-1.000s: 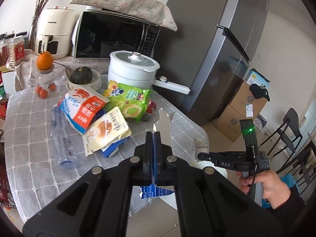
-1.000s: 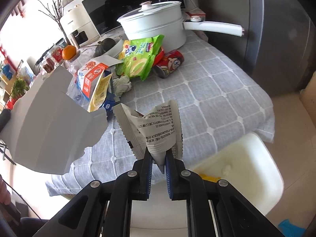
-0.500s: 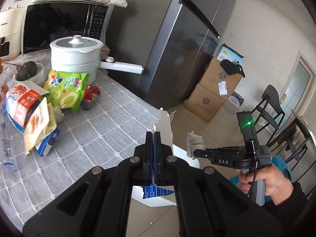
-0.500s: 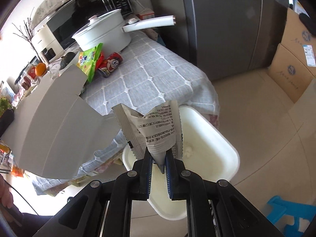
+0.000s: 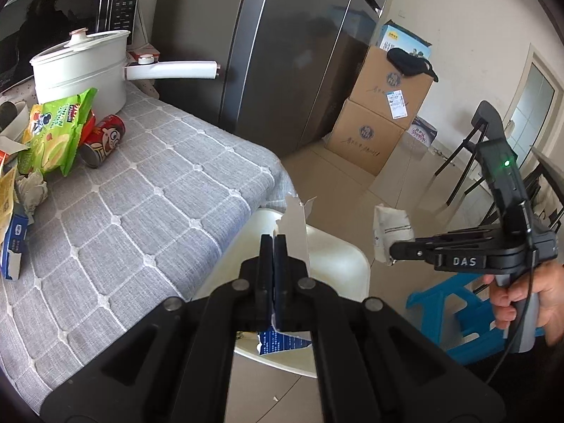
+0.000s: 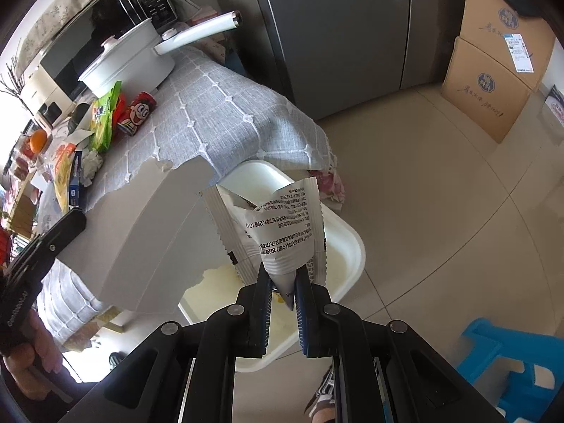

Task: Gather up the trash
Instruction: 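Carry both items over the white bin and open both tools to drop them, then move both open tools back over the trash pile on the table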

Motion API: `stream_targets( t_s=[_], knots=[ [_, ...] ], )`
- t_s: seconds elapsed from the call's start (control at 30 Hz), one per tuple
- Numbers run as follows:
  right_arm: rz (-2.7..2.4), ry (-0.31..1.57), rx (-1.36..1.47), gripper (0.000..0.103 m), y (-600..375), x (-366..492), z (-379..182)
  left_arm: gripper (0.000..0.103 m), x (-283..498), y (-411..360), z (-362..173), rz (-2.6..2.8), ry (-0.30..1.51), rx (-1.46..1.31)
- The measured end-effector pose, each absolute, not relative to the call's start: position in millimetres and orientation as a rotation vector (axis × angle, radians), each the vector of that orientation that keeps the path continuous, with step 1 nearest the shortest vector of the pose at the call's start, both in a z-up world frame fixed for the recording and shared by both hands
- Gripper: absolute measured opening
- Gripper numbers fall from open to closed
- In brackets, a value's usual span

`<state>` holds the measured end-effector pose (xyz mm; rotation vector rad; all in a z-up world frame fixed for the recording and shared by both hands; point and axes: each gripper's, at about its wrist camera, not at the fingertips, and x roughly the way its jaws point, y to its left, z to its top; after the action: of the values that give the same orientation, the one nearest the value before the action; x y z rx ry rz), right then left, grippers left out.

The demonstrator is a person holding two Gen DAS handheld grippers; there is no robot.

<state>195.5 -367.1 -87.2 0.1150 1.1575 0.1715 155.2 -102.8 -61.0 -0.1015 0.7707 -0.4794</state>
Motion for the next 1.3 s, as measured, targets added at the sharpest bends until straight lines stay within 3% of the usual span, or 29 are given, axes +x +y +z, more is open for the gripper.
stream_targets(
  t_s=[0.27,0.3,0.37,0.43,0.5,0.97,1.07,1.2,1.3],
  knots=[
    [0.160,1.180,0.106,0.013,-371,196,-97,0.002,167,-114,-88,-0.427,0.822,-0.015],
    [0.159,1.182,0.107,0.013,-371,197,-97,0.006,167,-113,-87,-0.413,0.826,-0.007],
    [0.157,1.185,0.108,0.013,-370,197,-98,0.028,167,-111,-85,-0.376,0.834,0.003],
    [0.157,1.188,0.108,0.013,-369,198,-98,0.071,163,-104,-83,-0.311,0.821,0.015],
    [0.156,1.193,0.106,0.014,-366,199,-99,0.079,161,-95,-81,-0.254,0.816,0.023],
    [0.161,1.217,0.082,0.018,-337,208,-107,0.094,149,-54,-76,-0.122,0.850,0.062],
    [0.150,1.221,0.090,0.027,-332,210,-107,0.097,145,-48,-72,-0.112,0.841,0.073],
    [0.143,1.225,0.126,0.058,-329,213,-105,0.099,140,-39,-70,-0.102,0.840,0.074],
    [0.145,1.209,0.126,0.065,-324,213,-101,0.100,137,-32,-69,-0.088,0.842,0.078]
  ],
)
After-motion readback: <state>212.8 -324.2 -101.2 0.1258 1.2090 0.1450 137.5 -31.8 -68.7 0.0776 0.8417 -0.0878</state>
